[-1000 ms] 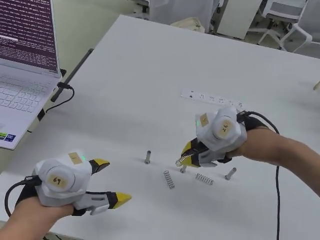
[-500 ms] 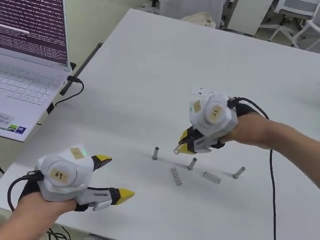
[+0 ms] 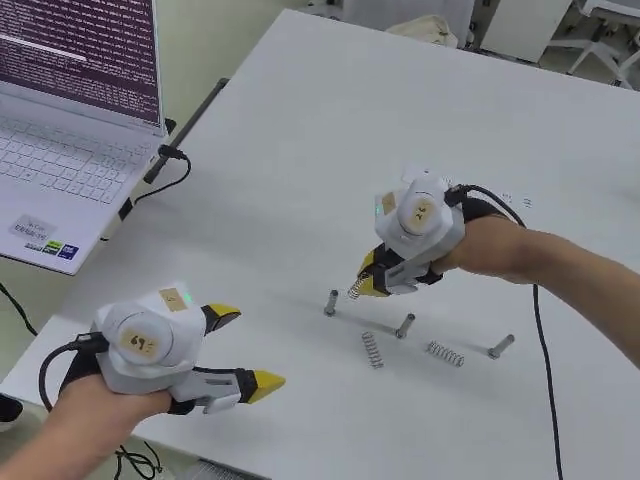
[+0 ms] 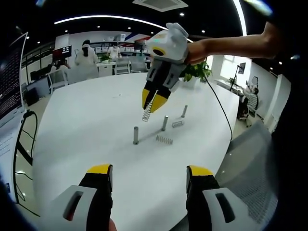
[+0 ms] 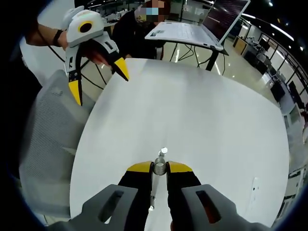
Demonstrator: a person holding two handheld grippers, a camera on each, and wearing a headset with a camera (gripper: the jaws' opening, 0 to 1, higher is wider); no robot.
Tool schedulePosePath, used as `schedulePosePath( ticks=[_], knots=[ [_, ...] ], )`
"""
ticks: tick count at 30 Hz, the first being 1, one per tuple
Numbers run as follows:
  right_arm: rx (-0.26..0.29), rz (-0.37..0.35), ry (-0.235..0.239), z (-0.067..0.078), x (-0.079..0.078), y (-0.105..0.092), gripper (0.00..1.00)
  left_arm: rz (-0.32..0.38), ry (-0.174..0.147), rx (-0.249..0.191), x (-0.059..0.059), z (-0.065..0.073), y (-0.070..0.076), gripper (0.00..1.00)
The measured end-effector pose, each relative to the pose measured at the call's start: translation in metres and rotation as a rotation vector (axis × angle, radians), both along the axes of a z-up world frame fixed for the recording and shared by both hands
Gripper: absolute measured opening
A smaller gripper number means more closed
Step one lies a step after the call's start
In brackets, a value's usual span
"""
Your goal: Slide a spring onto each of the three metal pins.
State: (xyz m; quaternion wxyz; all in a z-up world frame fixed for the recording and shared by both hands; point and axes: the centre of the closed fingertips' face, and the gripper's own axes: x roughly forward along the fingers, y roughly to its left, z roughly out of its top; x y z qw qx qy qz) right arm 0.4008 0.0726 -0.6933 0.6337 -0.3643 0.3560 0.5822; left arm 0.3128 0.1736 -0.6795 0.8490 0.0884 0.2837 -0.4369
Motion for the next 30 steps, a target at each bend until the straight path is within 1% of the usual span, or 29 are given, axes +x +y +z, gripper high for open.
schedulePosePath(
  ticks=[5,11,21,24,30],
  knots=[
    [0.001,0.007,-0.003,-0.003,0.005,0.007,0.08,0.007,0.003,-0.005,0.001,0.000,-0.001,0.57],
    [0.002,0.020,-0.002,-0.006,0.006,0.014,0.08,0.006,0.006,-0.006,0.000,0.000,-0.002,0.58],
    [-0.020,0.039,-0.005,-0.013,0.007,0.017,0.09,0.009,0.010,-0.010,0.001,0.000,-0.001,0.57],
    [-0.030,0.041,-0.002,-0.017,0.007,0.017,0.09,0.010,0.015,-0.005,0.000,-0.002,0.000,0.57],
    [-0.036,0.047,0.002,-0.020,0.007,0.018,0.09,0.016,0.015,-0.007,0.001,-0.002,0.002,0.57]
  ],
)
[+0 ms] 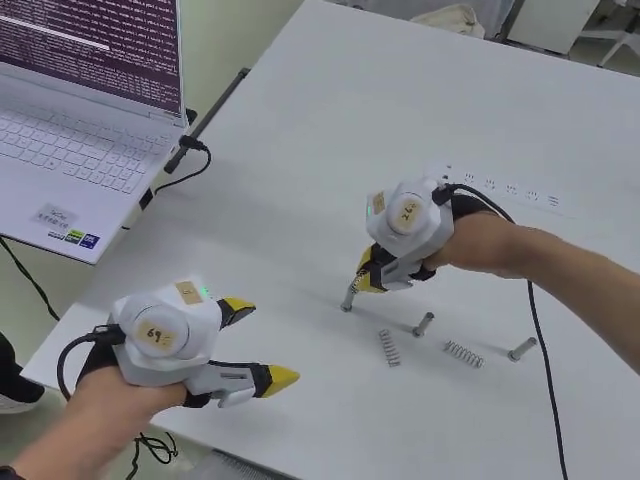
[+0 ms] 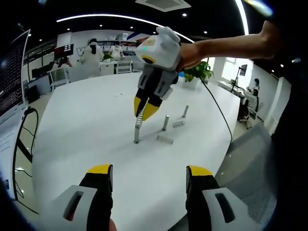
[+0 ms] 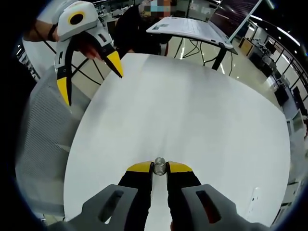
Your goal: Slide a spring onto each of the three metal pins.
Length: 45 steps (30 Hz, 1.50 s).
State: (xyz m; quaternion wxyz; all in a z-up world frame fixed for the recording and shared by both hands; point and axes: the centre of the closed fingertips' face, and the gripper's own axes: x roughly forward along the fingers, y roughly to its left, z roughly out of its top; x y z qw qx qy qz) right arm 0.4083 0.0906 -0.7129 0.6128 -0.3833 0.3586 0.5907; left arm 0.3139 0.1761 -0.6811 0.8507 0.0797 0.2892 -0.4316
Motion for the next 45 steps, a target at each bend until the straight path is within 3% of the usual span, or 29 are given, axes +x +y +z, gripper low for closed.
schedulePosePath(
  ticks=[20,45],
  knots=[
    [-0.026,0.022,0.004,-0.011,0.001,0.006,0.09,0.003,0.006,-0.005,0.000,0.000,0.000,0.57],
    [-0.090,0.071,0.031,-0.041,-0.003,0.010,0.09,0.008,0.009,-0.007,0.002,0.000,0.002,0.57]
  ],
)
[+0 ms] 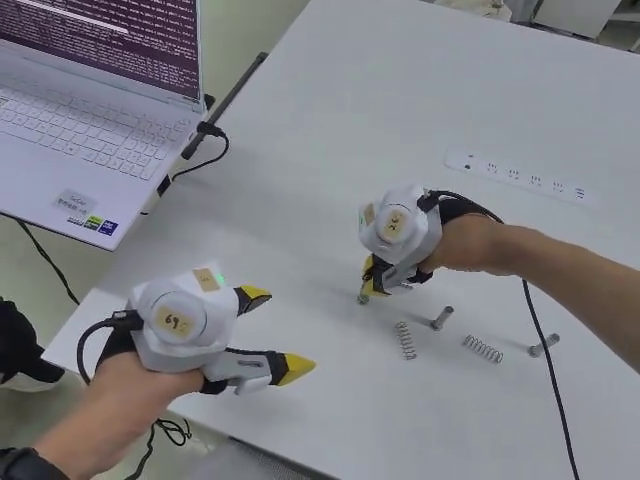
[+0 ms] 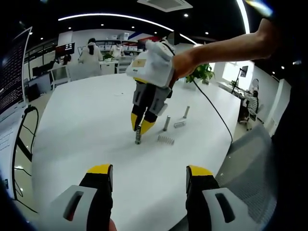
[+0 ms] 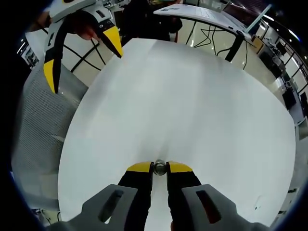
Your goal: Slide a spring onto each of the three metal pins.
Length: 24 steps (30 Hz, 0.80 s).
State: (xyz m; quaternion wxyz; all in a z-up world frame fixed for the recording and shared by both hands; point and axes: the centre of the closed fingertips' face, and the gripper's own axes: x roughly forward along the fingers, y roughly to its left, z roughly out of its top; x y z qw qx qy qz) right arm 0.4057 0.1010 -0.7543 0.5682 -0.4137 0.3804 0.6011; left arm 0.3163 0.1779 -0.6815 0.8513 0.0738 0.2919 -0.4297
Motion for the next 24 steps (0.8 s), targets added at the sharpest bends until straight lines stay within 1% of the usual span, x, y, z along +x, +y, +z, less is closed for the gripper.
schedulePosePath(
  ticks=[13,20,24],
  knots=[
    [-0.020,0.019,0.020,-0.011,-0.003,-0.001,0.09,0.002,0.004,0.003,0.001,-0.001,0.001,0.57],
    [-0.021,0.021,0.019,-0.011,-0.004,-0.002,0.14,0.004,0.004,0.006,0.001,-0.001,0.002,0.57],
    [-0.020,0.013,0.008,-0.006,-0.002,-0.006,0.19,0.006,0.002,0.008,0.001,0.000,0.003,0.57]
  ],
)
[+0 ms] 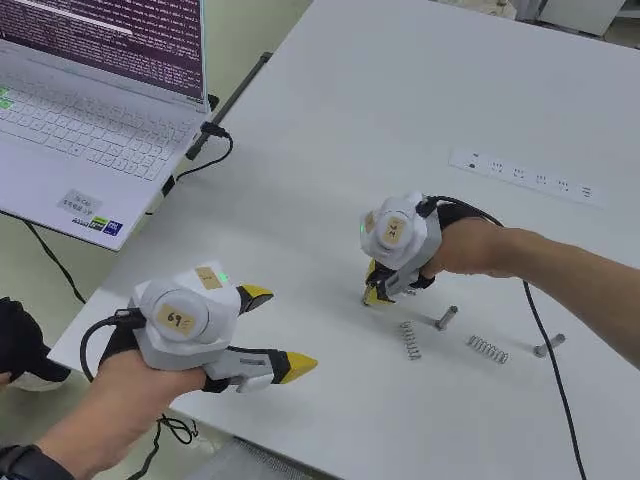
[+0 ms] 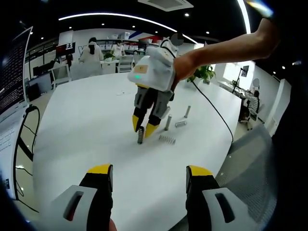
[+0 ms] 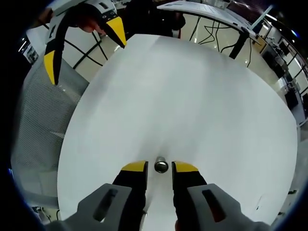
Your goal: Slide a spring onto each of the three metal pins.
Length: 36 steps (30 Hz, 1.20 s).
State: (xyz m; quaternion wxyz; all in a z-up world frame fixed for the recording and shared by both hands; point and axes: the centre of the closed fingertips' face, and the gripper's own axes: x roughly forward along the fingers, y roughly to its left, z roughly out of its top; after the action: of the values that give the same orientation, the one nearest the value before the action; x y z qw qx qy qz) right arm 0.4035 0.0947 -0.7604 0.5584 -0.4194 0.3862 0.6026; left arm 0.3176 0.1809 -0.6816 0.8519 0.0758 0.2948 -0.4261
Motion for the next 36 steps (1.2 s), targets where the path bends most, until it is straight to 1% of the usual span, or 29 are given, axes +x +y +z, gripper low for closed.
schedulePosePath(
  ticks=[8,14,19,23,24,29,34,35,36],
  knots=[
    [0.014,-0.050,-0.022,0.013,0.005,-0.013,0.27,-0.002,-0.005,-0.001,0.000,0.002,-0.003,0.57],
    [0.033,-0.089,-0.033,0.023,0.005,-0.018,0.29,-0.009,-0.013,-0.003,0.001,0.006,-0.006,0.57],
    [0.058,-0.128,-0.053,0.030,0.004,-0.023,0.31,-0.012,-0.017,-0.003,0.002,0.008,-0.007,0.58],
    [0.074,-0.157,-0.064,0.032,0.004,-0.027,0.32,-0.016,-0.020,-0.001,0.001,0.010,-0.008,0.57],
    [0.085,-0.172,-0.063,0.034,0.001,-0.029,0.32,-0.018,-0.022,0.000,0.000,0.011,-0.008,0.57],
    [0.104,-0.212,-0.069,0.032,-0.005,-0.036,0.34,-0.016,-0.023,-0.001,-0.001,0.013,-0.008,0.57],
    [0.141,-0.268,-0.061,0.033,-0.010,-0.037,0.35,-0.016,-0.024,0.001,-0.003,0.014,-0.007,0.57],
    [0.161,-0.292,-0.066,0.036,-0.011,-0.037,0.36,-0.018,-0.026,0.001,-0.003,0.014,-0.007,0.57],
    [0.170,-0.301,-0.069,0.037,-0.011,-0.038,0.36,-0.019,-0.028,0.002,-0.003,0.015,-0.007,0.57]
  ],
)
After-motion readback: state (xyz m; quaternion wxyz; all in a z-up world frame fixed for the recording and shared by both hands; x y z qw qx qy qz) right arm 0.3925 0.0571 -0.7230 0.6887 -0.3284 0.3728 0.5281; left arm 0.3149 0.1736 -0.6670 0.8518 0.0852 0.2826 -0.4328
